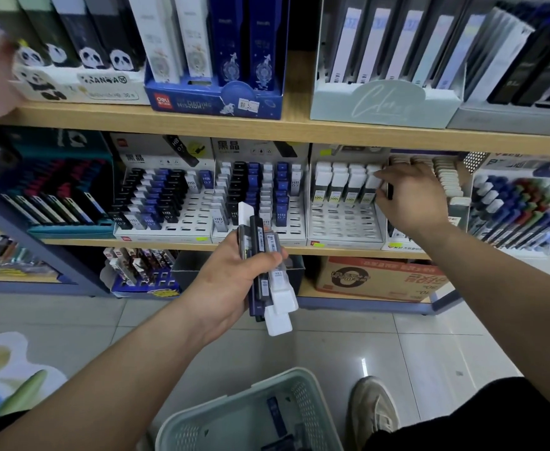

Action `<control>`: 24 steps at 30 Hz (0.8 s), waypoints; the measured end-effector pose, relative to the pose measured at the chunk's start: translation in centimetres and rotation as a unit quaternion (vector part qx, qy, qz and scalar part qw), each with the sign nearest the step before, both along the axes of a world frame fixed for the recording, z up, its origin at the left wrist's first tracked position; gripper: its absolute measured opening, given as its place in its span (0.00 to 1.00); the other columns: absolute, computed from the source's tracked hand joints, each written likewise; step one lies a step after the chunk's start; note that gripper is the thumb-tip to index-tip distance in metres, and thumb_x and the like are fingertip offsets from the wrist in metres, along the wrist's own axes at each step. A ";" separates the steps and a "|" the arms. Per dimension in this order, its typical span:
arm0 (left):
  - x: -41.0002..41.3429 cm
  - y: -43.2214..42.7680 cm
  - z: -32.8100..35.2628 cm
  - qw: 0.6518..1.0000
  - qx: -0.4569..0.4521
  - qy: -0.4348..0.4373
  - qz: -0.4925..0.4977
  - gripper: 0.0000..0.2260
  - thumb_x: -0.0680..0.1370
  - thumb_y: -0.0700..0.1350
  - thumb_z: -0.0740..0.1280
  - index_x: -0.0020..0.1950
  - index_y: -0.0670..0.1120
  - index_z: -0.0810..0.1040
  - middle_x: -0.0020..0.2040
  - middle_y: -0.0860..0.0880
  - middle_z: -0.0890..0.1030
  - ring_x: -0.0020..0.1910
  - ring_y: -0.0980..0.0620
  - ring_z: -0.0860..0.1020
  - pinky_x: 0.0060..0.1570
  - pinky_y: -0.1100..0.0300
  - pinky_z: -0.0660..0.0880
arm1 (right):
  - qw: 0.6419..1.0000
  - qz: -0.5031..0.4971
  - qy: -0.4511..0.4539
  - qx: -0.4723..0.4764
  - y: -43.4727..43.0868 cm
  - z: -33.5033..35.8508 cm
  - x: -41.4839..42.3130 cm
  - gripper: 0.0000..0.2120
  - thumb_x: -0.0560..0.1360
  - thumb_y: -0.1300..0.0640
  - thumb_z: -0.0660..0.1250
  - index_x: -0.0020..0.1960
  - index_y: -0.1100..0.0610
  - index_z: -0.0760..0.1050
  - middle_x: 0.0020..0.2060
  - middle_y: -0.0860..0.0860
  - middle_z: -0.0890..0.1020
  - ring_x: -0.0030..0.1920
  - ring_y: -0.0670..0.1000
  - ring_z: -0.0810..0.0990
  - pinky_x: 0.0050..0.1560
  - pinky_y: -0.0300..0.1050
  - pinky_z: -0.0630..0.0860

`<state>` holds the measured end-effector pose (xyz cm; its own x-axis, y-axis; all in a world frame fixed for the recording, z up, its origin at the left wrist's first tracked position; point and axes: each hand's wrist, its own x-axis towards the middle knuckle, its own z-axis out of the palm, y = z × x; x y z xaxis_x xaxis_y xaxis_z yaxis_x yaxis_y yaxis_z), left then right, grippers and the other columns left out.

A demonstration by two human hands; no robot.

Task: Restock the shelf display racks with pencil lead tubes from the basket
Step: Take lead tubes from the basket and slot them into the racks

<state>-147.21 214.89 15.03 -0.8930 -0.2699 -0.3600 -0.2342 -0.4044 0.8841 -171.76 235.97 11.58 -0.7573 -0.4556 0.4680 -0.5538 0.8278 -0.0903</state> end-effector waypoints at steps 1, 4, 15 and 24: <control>0.1 0.0 0.0 1.000 -0.001 0.002 0.002 0.14 0.78 0.32 0.67 0.62 0.43 0.74 0.47 0.45 0.84 0.40 0.55 0.83 0.39 0.58 0.79 | 1.000 0.006 0.001 0.008 0.1 0.0 0.1 0.15 0.72 0.61 0.70 0.58 0.59 0.83 0.54 0.58 0.84 0.54 0.65 0.78 0.65 0.57 0.73; 0.3 0.0 -0.1 1.000 -0.001 0.004 0.009 0.15 0.77 0.32 0.67 0.62 0.43 0.73 0.48 0.45 0.84 0.41 0.55 0.83 0.42 0.56 0.78 | 0.999 -0.005 -0.051 0.011 -0.1 0.6 0.2 0.17 0.72 0.61 0.70 0.62 0.59 0.81 0.59 0.58 0.82 0.59 0.66 0.76 0.66 0.57 0.71; 0.8 -0.8 1.1 0.999 0.007 0.012 0.035 0.09 0.78 0.33 0.67 0.58 0.41 0.74 0.44 0.44 0.84 0.40 0.49 0.83 0.42 0.49 0.82 | 0.826 0.172 -0.502 -0.189 -6.2 5.0 17.1 0.05 0.76 0.49 0.70 0.48 0.49 0.78 0.39 0.49 0.85 0.39 0.48 0.83 0.45 0.49 0.79; 2.8 -1.5 1.7 0.998 0.010 0.033 0.044 0.07 0.79 0.33 0.66 0.52 0.43 0.76 0.42 0.43 0.83 0.42 0.44 0.81 0.46 0.45 0.80 | 0.763 0.099 -0.552 -0.322 -8.1 5.5 22.1 0.07 0.77 0.60 0.71 0.51 0.62 0.77 0.39 0.58 0.84 0.37 0.52 0.83 0.44 0.50 0.84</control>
